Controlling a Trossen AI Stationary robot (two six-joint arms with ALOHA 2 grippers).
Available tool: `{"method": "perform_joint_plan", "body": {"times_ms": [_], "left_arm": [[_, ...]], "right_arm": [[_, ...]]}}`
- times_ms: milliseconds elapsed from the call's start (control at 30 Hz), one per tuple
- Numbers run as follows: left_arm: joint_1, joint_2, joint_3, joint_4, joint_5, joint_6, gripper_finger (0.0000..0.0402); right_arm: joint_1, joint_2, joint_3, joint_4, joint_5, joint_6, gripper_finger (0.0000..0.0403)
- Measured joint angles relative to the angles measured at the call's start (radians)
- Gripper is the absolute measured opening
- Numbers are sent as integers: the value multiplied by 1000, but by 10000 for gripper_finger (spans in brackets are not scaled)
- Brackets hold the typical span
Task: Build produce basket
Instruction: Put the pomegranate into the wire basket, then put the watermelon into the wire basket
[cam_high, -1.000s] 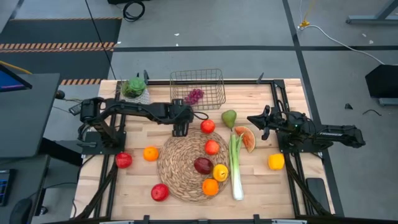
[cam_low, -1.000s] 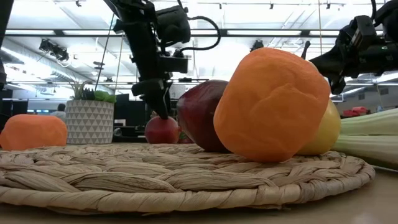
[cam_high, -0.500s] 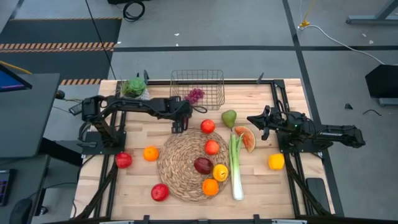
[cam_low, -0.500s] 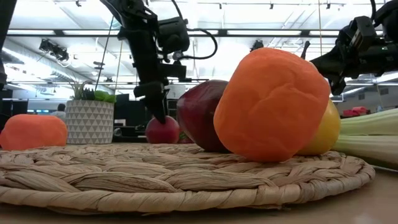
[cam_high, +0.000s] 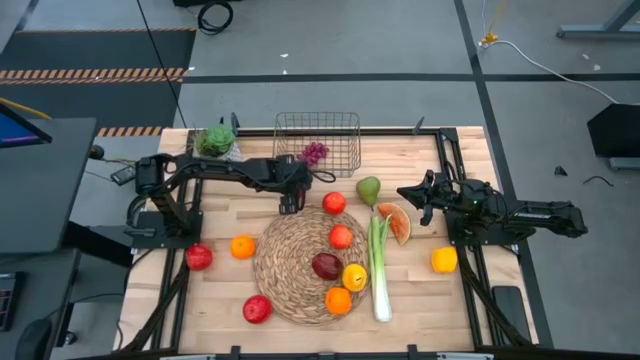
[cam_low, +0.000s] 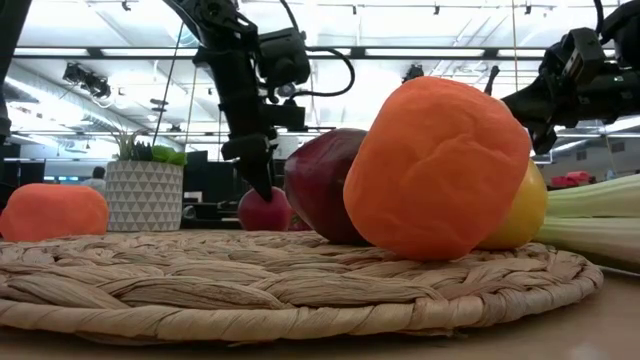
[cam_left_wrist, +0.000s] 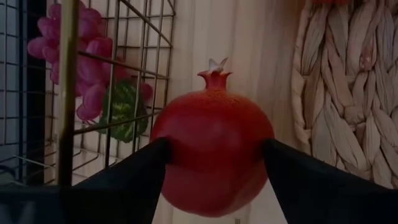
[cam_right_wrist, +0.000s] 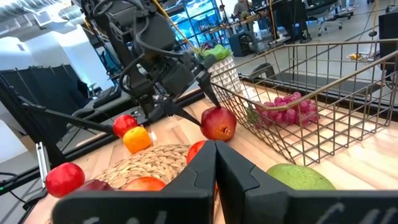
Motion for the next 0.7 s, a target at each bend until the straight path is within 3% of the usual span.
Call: {"method": "perform_joint_plan", "body": {"times_ms": [400,467,600,700], "left_arm": [[-59,-35,-5,-29,-20,-19,159],[-66,-37,-3,-40,24,-32,144],[-92,-27,-17,-94,249,-59,120],[-120,-58,-5,-94,280,-85,109]], "right_arm": [[0,0,0,-2,0,23,14],[0,0,0,-2,0,26,14],[0,0,0,-2,0,26,14],[1,0,0,-2,0,26,14]]}}
